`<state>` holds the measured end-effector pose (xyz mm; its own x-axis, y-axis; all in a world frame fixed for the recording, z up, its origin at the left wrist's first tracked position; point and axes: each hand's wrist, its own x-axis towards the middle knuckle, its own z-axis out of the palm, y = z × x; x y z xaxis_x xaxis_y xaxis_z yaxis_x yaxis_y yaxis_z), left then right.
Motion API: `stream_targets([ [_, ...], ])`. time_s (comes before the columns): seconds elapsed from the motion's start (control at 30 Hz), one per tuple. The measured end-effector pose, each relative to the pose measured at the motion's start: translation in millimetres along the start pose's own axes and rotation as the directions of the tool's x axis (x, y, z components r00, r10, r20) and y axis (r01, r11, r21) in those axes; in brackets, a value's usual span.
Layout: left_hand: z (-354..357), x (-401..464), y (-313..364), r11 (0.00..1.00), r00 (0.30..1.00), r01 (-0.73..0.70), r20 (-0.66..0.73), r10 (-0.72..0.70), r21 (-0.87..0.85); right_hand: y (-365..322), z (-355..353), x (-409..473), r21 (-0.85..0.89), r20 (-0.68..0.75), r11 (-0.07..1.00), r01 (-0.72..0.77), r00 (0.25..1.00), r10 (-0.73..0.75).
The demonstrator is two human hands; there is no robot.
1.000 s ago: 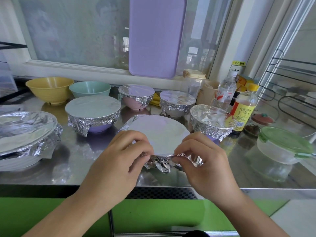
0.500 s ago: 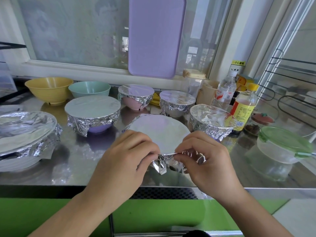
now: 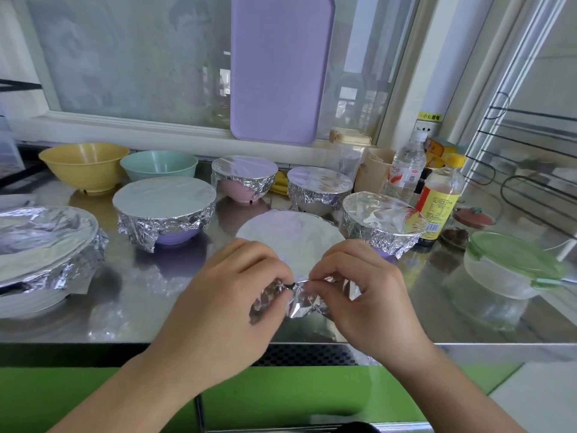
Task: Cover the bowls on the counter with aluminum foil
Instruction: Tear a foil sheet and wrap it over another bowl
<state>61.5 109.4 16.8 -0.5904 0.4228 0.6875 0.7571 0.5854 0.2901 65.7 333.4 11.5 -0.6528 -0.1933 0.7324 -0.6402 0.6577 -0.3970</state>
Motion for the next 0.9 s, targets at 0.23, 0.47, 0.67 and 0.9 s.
stream_targets([
  [0.23, 11.9, 7.1, -1.0, 1.000, 1.000, 0.005, -0.014, -0.005, 0.030, 3.0, -5.2, -1.0, 0.019, 0.013, 1.000, -0.005, 1.000, 0.005],
  [0.47, 10.4, 7.0, -7.3, 0.999, 1.000, 0.003, -0.022, -0.002, 0.043, 8.1, -7.0, 1.5, -0.013, -0.001, 1.000, -0.016, 1.000, 0.016],
  [0.67, 0.6, 7.1, -12.9, 1.000, 1.000, 0.020, 0.019, -0.019, -0.019, 1.3, -1.5, -0.4, 0.003, 0.000, 1.000, 0.004, 1.000, -0.004],
  [0.9, -6.4, 7.1, -16.1, 0.998, 0.999, -0.036, 0.035, 0.034, 0.051, -4.9, 5.1, 2.1, 0.008, 0.009, 0.999, 0.034, 0.999, -0.034],
])
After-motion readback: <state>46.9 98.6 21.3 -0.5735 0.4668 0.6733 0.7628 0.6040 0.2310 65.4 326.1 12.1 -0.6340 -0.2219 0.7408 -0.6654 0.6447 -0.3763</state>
